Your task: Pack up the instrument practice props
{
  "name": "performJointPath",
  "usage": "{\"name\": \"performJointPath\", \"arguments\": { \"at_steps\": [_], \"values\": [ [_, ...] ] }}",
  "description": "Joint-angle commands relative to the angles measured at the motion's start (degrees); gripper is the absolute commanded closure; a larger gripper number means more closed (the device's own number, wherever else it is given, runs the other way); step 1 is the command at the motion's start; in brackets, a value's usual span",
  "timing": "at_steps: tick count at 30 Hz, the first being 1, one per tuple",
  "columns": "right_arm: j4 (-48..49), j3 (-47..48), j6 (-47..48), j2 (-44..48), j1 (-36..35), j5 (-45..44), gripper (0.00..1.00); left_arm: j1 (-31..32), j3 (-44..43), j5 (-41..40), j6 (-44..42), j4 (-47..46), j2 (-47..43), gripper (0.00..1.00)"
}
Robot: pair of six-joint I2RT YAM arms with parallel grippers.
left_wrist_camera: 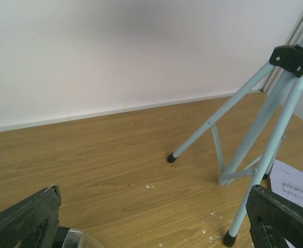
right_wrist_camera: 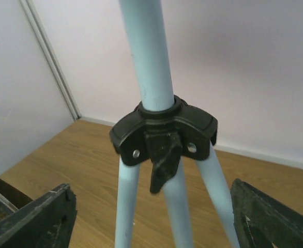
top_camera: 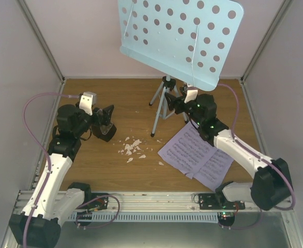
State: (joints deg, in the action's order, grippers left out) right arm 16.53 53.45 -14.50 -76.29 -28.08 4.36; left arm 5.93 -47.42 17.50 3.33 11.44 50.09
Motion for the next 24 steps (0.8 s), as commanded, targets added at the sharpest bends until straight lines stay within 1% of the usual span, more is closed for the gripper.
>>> {"name": "performJointPath", "arguments": {
  "at_steps": [1, 3, 5, 8, 11, 14, 15, 16, 18, 20, 22, 24],
  "values": [
    [3.44, -6.39, 2.48, 7.83, 0.36, -0.39, 0.16, 1.11, 1.28, 1.67, -1.16, -3.25, -0.07, 0.04],
    [4.69, -11.61, 0.39, 10.62, 1.70, -0.43, 0.15, 1.92, 1.64, 3.62, -1.82, -4.29, -0.01, 0.11],
    [6.59, -16.13, -1.84, 14.45, 4.37, 0.86, 0.16, 3.26, 1.69, 5.83, -2.46, -4.86, 0.58, 0.14],
    [8.29, -20.12, -3.84, 19.09, 10.42, 7.29, 0.16, 6.51, 1.24, 7.43, -2.06, -5.56, 1.84, 0.15],
    [7.60, -19.95, -5.07, 19.96, 17.21, 14.35, 0.17, 11.58, -0.32, 7.81, 0.61, -6.39, 3.87, 0.16],
    [9.05, -17.38, -7.31, 16.86, 22.99, 23.02, 0.18, 17.40, -0.81, 6.61, 4.85, -9.77, 6.24, 0.16],
    [8.62, -15.32, -7.36, 15.14, 23.76, 24.95, 0.18, 18.79, -0.58, 6.81, 6.30, -11.09, 7.48, 0.16],
    [8.01, -12.91, -7.38, 12.95, 24.21, 26.38, 0.18, 19.96, -0.24, 7.95, 7.80, -14.42, 8.91, 0.16],
    [8.79, -8.74, -8.44, 8.55, 24.92, 30.35, 0.20, 20.93, -0.50, 10.45, 9.80, -18.23, 13.21, 0.17],
    [12.40, -5.45, -11.16, 3.90, 25.99, 36.65, 0.24, 22.15, -2.13, 11.03, 10.09, -19.86, 18.25, 0.21],
    [18.64, -2.46, -14.51, -0.72, 26.75, 42.29, 0.28, 23.19, -3.02, 11.05, 9.39, -21.94, 21.00, 0.25],
    [21.48, 1.25, -16.19, -5.15, 26.84, 47.53, 0.31, 23.57, -3.40, 12.21, 8.84, -24.48, 22.98, 0.27]
  ]
}}
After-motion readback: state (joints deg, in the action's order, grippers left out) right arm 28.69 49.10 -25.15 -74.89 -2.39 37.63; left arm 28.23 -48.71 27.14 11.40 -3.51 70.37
